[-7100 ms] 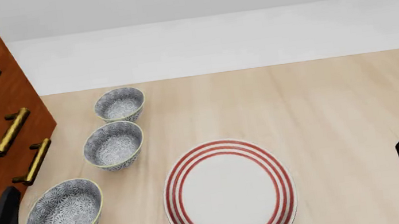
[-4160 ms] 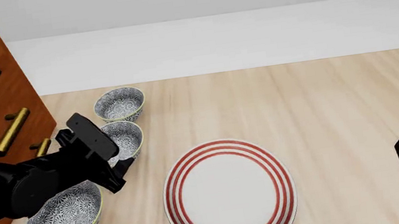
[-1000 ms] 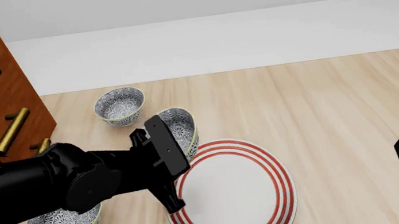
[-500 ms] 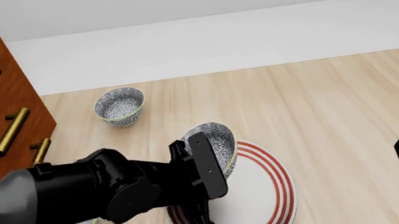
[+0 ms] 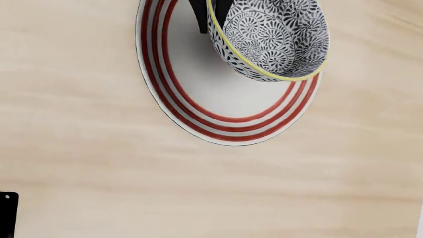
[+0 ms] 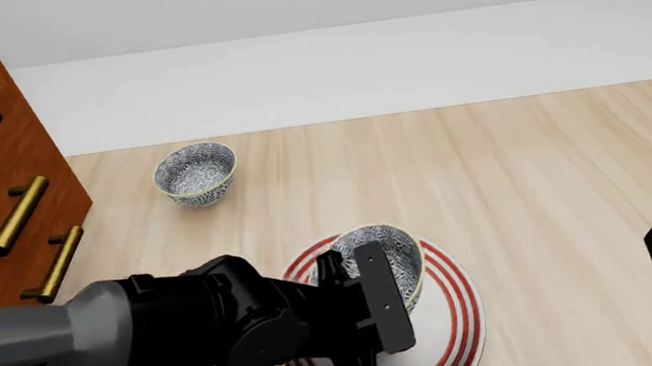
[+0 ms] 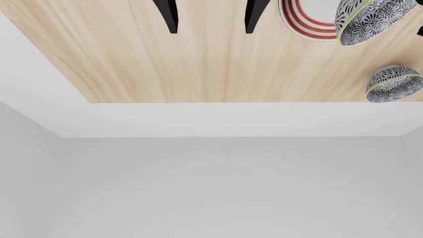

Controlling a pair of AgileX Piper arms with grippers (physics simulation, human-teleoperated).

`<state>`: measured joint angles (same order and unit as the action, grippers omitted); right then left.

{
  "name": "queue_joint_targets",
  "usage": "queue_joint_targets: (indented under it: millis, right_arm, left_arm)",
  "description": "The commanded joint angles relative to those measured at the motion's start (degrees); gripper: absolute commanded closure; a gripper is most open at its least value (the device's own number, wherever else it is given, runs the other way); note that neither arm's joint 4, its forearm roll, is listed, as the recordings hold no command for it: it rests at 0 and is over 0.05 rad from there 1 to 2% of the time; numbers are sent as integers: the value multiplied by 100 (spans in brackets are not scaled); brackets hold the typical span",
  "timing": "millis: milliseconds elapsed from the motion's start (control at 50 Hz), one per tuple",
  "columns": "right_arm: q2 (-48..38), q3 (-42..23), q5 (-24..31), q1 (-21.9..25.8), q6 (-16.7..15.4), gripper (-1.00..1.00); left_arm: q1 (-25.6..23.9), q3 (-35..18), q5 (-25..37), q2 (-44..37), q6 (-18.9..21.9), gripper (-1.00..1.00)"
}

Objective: Pick up the bowl and put it in the middle on the plate.

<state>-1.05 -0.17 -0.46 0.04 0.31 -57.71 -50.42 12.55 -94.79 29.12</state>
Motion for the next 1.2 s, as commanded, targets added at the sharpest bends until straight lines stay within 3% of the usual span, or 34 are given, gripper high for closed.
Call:
queue_joint_targets:
  millis: [20,500,520,900,1200]
  right_arm:
    - [1,0,0,1,-1,-100]
    - [-1,0,0,-1,1,-100]
    - [0,0,0,-1,1,-100]
    - [-1,0,0,0,0,-100]
    - [-1,0,-1,0,0,-100]
  left_arm:
    - [-139,1,-36,-222,-71,100]
    - [-98,70,-107,-284,-39,100]
    - [-110,80,-135,-289,-37,-100]
    - [-179,105,-273,-158,-183,-100]
    - [-238,85,2,455,-349,-100]
